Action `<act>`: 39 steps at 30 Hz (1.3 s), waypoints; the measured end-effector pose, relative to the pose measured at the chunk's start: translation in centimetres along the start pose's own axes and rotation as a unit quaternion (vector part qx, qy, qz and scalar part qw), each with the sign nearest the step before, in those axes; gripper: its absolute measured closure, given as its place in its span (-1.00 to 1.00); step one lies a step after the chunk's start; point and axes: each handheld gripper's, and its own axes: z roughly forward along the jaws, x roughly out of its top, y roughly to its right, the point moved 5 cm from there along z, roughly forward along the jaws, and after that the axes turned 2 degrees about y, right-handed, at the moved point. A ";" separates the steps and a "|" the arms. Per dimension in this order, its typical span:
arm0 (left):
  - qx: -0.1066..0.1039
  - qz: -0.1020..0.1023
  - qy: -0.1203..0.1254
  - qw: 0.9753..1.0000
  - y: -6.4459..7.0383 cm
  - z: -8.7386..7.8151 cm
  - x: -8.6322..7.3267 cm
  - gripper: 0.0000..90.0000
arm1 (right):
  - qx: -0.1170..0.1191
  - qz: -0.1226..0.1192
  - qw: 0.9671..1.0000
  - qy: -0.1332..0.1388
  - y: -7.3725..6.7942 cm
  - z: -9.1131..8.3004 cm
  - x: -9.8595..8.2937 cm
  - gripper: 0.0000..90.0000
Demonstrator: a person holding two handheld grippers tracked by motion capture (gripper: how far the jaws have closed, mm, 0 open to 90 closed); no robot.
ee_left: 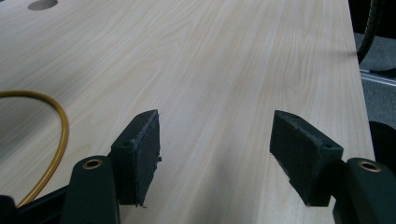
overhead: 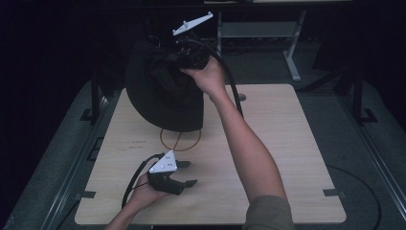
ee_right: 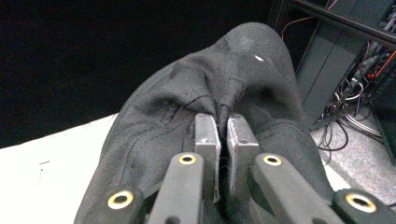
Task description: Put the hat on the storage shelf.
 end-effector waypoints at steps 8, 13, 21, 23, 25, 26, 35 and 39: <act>-0.004 -0.002 0.003 1.000 0.2 0.1 0.1 -0.27 | -0.002 -0.008 1.000 -0.021 -0.2 1.8 0.1 0.87; -0.004 -0.002 0.003 1.000 0.2 0.2 0.0 -0.28 | -0.002 -0.020 0.999 -0.036 -0.5 3.3 0.0 0.83; -0.007 0.000 -0.002 1.000 0.4 0.2 0.0 -0.28 | -0.007 -0.022 0.999 -0.044 -0.6 3.6 -0.2 0.36; -0.008 -0.002 0.002 1.000 0.5 0.3 0.0 -0.28 | 0.001 -0.007 0.999 -0.036 -0.3 2.9 -0.4 0.28; -0.008 -0.001 0.000 1.000 0.6 0.3 0.0 -0.29 | 0.000 0.002 0.999 -0.032 0.0 2.3 -0.7 0.21; -0.008 -0.001 0.000 1.000 0.6 0.3 0.0 -0.29 | 0.000 0.002 0.999 -0.032 0.0 2.3 -0.7 0.21; -0.011 -0.001 -0.001 1.000 0.8 0.2 0.1 -0.29 | -0.015 0.025 1.000 -0.010 1.2 -1.7 -2.1 -0.06; -0.011 -0.008 0.001 1.000 0.8 0.2 0.0 -0.30 | -0.018 0.039 0.999 0.005 1.6 -4.0 -3.1 -0.15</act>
